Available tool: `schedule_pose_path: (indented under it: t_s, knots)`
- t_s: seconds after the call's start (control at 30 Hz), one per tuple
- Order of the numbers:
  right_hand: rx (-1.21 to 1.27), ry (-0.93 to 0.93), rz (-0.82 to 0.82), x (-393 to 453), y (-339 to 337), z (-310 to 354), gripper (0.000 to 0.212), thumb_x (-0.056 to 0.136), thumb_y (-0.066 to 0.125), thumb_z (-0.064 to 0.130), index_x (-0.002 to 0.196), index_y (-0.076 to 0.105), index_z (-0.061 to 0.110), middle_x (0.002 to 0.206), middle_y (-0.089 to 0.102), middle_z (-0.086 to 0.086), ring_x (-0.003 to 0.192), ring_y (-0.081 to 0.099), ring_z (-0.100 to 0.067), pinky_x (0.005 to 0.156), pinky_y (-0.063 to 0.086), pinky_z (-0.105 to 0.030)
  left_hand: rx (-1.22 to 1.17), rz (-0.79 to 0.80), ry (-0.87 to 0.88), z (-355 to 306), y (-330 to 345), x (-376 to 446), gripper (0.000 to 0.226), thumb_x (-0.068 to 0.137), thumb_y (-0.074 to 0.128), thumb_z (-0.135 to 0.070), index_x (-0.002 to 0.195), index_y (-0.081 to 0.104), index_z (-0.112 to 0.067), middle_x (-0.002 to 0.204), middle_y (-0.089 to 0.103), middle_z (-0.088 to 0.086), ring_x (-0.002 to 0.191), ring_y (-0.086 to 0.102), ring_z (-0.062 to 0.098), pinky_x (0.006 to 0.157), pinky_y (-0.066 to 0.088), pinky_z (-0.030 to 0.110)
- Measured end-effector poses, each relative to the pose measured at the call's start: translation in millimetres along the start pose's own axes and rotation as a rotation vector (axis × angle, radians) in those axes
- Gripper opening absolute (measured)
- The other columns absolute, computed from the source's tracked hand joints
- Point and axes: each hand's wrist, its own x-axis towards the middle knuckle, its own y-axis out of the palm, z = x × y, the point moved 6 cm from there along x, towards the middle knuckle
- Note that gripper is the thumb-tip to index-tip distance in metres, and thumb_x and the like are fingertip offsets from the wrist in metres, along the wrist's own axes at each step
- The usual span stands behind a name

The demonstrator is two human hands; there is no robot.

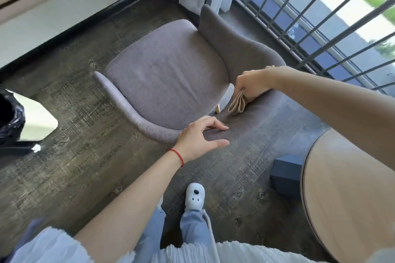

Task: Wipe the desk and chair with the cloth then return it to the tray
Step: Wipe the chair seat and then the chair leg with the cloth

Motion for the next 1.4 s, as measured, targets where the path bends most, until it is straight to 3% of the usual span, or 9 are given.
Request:
schedule_pose_path:
  t_s: [0.2, 0.33, 0.4, 0.57, 0.73, 0.93, 1.03, 1.2, 1.4]
  knots:
    - [0.035, 0.042, -0.116, -3.3, -12.9, 3.5, 0.038, 0.081, 0.047, 0.004, 0.097, 0.074, 0.027, 0.092, 0.068, -0.003, 0.091, 0.064, -0.03, 0.076, 0.054, -0.036, -0.01, 0.026, -0.044, -3.8, -0.4, 2.7, 0.028, 0.07, 0.08, -0.024, 0.094, 0.068, -0.019, 0.106, 0.066, -0.002, 0.102, 0.06, 0.006, 0.091, 0.041, 0.009]
    - [-0.097, 0.054, 0.073, -1.4, -7.2, 12.9, 0.026, 0.074, 0.05, 0.003, 0.062, 0.063, 0.022, 0.069, 0.055, -0.004, 0.06, 0.051, -0.025, 0.047, 0.04, -0.021, 0.002, 0.025, -0.049, -0.8, 0.4, 2.6, 0.027, 0.07, 0.079, -0.027, 0.094, 0.068, -0.022, 0.107, 0.066, -0.003, 0.102, 0.059, 0.004, 0.089, 0.039, 0.004]
    - [-0.052, 0.064, 0.151, -0.6, -19.7, 8.9, 0.019, 0.072, 0.054, 0.002, 0.077, 0.069, 0.012, 0.063, 0.054, -0.006, 0.052, 0.046, -0.02, 0.035, 0.037, -0.016, 0.005, 0.017, -0.049, -0.7, 0.6, 2.2, 0.027, 0.07, 0.079, -0.026, 0.094, 0.068, -0.022, 0.106, 0.066, -0.004, 0.102, 0.059, 0.003, 0.086, 0.037, -0.001]
    - [-0.148, 0.148, -0.027, 1.6, -16.3, -3.5, 0.027, 0.085, 0.048, 0.006, 0.061, 0.052, 0.016, 0.074, 0.046, -0.003, 0.072, 0.049, -0.027, 0.08, 0.053, -0.045, 0.008, 0.008, -0.038, -1.9, 0.2, 1.6, 0.027, 0.07, 0.079, -0.028, 0.095, 0.068, -0.022, 0.107, 0.066, -0.005, 0.102, 0.059, 0.003, 0.086, 0.037, 0.0]
    - [-0.127, 0.044, 0.109, 4.2, -12.1, 32.4, 0.018, 0.077, 0.057, 0.007, 0.091, 0.069, 0.004, 0.073, 0.058, -0.008, 0.067, 0.051, -0.023, 0.043, 0.039, -0.021, 0.016, -0.008, -0.034, -1.8, 0.5, 0.5, 0.028, 0.07, 0.079, -0.026, 0.095, 0.069, -0.02, 0.104, 0.065, -0.006, 0.102, 0.059, 0.005, 0.085, 0.036, -0.002]
    - [-0.105, -0.043, 0.126, -0.5, 5.8, 56.6, 0.027, 0.083, 0.048, 0.006, 0.096, 0.07, 0.015, 0.08, 0.06, -0.008, 0.077, 0.058, -0.026, 0.052, 0.043, -0.027, 0.027, 0.007, -0.059, -2.3, 0.2, 0.5, 0.028, 0.069, 0.079, -0.032, 0.094, 0.067, -0.027, 0.111, 0.065, -0.004, 0.109, 0.058, 0.011, 0.101, 0.044, 0.037]
    - [-0.059, -0.03, 0.222, -1.3, -11.3, 38.1, 0.021, 0.08, 0.063, 0.006, 0.101, 0.066, 0.004, 0.062, 0.048, 0.0, 0.054, 0.043, -0.012, 0.034, 0.035, -0.007, 0.033, 0.004, -0.075, -2.2, 0.1, -0.9, 0.027, 0.069, 0.078, -0.034, 0.093, 0.067, -0.029, 0.107, 0.063, -0.007, 0.107, 0.058, 0.009, 0.101, 0.045, 0.04]
    - [-0.047, 0.121, -0.045, 0.1, -14.3, 6.2, 0.023, 0.085, 0.049, 0.006, 0.071, 0.062, 0.02, 0.078, 0.055, -0.006, 0.07, 0.053, -0.025, 0.058, 0.043, -0.029, 0.031, -0.002, -0.065, -0.4, -0.1, -0.1, 0.027, 0.069, 0.078, -0.036, 0.093, 0.066, -0.031, 0.108, 0.065, -0.005, 0.107, 0.059, 0.011, 0.099, 0.046, 0.044]
    - [-0.086, 0.17, 0.154, -3.7, -23.3, 0.4, 0.009, 0.077, 0.059, 0.002, 0.082, 0.063, 0.008, 0.065, 0.052, -0.003, 0.055, 0.045, -0.013, 0.041, 0.04, -0.019, 0.037, 0.003, -0.086, 0.0, -0.2, -1.3, 0.027, 0.069, 0.077, -0.038, 0.092, 0.066, -0.034, 0.109, 0.064, -0.008, 0.108, 0.059, 0.009, 0.1, 0.046, 0.044]
